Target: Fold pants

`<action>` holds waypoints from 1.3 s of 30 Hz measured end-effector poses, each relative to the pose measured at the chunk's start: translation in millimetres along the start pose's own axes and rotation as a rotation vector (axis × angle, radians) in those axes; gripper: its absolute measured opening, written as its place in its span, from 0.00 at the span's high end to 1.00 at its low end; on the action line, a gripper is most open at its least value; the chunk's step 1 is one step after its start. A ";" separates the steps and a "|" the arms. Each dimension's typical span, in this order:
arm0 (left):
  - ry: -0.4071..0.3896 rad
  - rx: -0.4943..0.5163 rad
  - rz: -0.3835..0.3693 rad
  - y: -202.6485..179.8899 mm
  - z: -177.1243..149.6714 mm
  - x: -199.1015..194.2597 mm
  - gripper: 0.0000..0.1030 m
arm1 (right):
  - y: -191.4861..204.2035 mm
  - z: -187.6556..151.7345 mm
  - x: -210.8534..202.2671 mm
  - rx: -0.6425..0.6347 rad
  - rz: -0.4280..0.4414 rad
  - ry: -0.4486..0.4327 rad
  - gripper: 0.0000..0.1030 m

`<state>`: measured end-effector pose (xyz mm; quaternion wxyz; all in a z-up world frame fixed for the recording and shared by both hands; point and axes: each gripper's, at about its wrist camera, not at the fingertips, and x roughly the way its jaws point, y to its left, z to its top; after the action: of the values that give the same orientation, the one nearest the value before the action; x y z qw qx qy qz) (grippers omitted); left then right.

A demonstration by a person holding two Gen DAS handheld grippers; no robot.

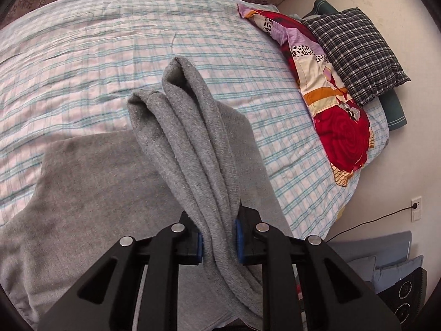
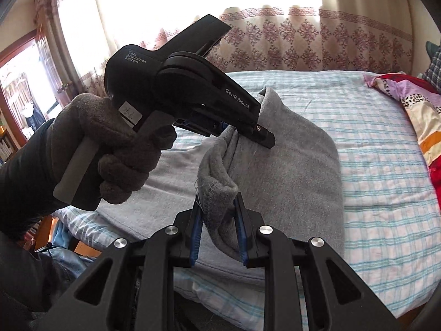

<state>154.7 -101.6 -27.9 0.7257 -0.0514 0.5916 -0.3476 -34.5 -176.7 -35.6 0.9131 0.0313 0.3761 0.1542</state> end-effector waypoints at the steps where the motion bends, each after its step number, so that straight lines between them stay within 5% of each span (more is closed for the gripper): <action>1: 0.001 -0.014 0.001 9.5 -4.0 -0.6 0.84 | 4.8 -1.0 6.2 -0.007 0.007 0.015 0.79; 15: 0.014 -0.134 -0.050 98.0 -41.6 14.2 0.84 | 31.5 -8.9 58.0 -0.007 0.038 0.179 0.76; 18: 0.014 -0.142 -0.060 106.6 -45.9 17.4 0.84 | 30.5 -8.4 57.2 0.005 0.044 0.184 0.60; 22: 0.004 -0.143 -0.050 115.2 -48.4 15.8 0.83 | 7.5 -6.5 37.4 0.093 0.074 0.156 0.58; 28: 0.002 -0.118 0.038 121.2 -53.4 12.2 0.62 | -63.7 -12.3 -10.9 0.294 -0.053 0.075 0.58; 32: -0.035 -0.077 0.101 115.0 -54.6 -3.1 0.60 | -103.3 -24.7 -36.5 0.370 -0.202 0.057 0.58; 39: -0.122 0.072 0.165 73.2 -54.7 -32.1 0.53 | -111.2 -47.5 -44.1 0.332 -0.191 0.151 0.58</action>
<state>136.3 -10.0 -53.1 0.7878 0.0027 0.5358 -0.3039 -68.5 -298.6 -58.9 0.8752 0.1339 0.4649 0.0046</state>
